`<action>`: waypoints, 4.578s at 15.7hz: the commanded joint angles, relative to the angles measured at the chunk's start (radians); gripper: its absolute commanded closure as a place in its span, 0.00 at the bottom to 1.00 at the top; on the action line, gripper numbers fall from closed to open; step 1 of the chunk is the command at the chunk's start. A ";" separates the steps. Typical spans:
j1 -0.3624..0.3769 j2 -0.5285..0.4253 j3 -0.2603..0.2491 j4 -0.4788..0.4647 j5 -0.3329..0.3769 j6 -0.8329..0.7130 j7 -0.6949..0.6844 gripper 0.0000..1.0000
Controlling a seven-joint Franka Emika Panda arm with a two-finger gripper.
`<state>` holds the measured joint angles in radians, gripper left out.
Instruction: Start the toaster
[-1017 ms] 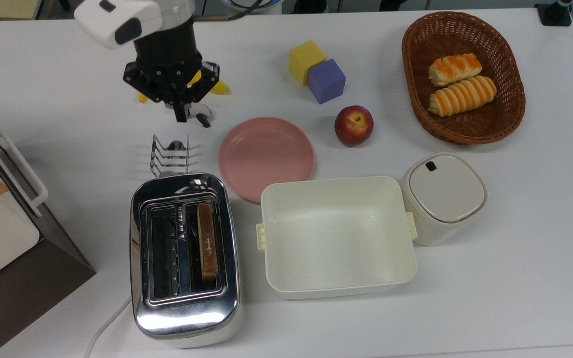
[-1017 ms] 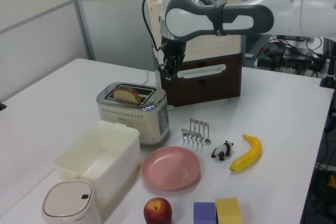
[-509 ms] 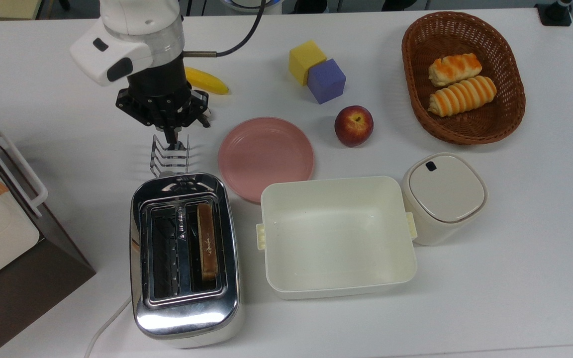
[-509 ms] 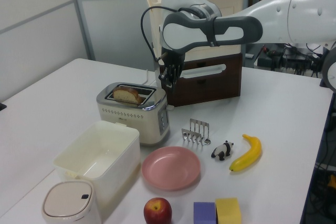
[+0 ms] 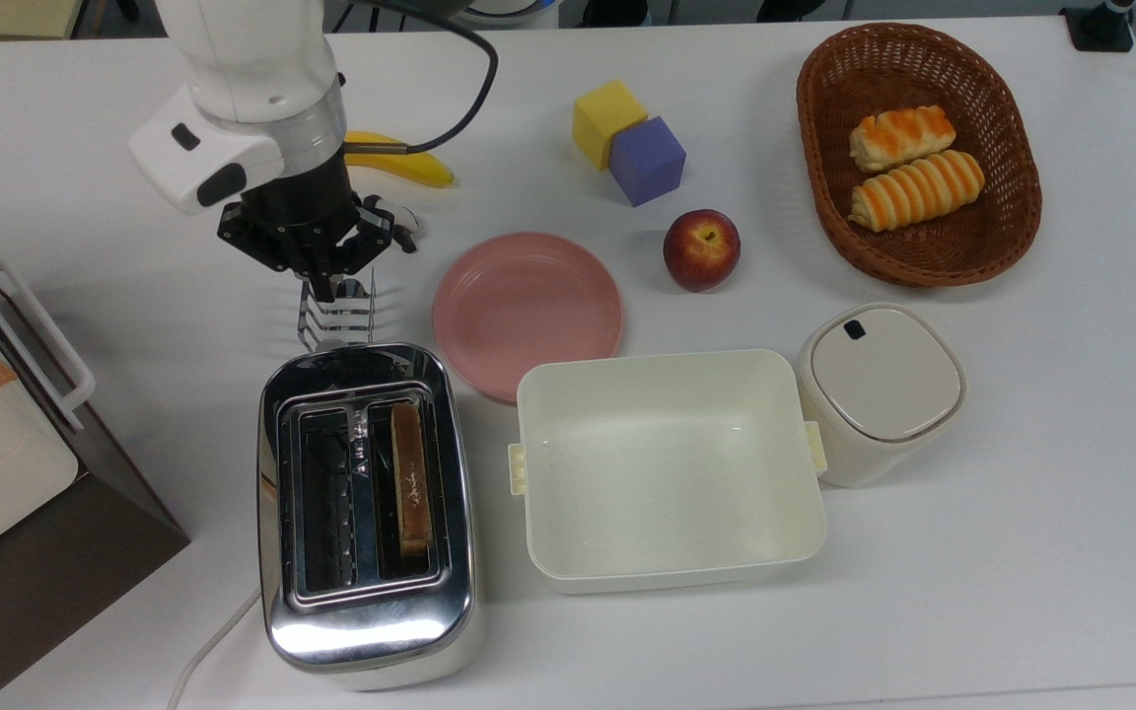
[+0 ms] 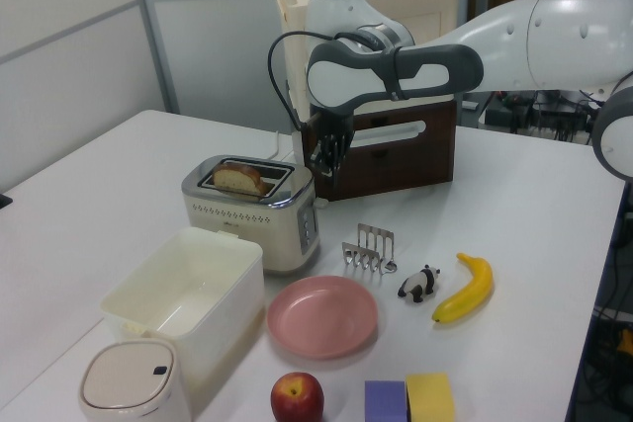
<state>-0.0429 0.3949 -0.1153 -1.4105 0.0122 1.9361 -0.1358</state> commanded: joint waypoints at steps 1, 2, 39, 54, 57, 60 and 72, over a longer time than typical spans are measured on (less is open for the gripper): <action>0.001 -0.001 -0.007 -0.021 -0.018 0.047 -0.022 1.00; 0.001 0.002 -0.007 -0.021 -0.018 0.052 -0.022 1.00; 0.003 0.096 0.002 -0.110 -0.047 0.241 -0.097 1.00; -0.011 0.160 0.002 -0.125 -0.054 0.271 -0.140 1.00; -0.009 0.160 0.002 -0.125 -0.052 0.271 -0.140 1.00; -0.011 0.160 0.002 -0.125 -0.054 0.271 -0.140 1.00; 0.000 -0.068 -0.006 -0.110 -0.051 0.017 -0.136 1.00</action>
<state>-0.0525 0.4795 -0.1162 -1.4804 -0.0267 2.0770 -0.2536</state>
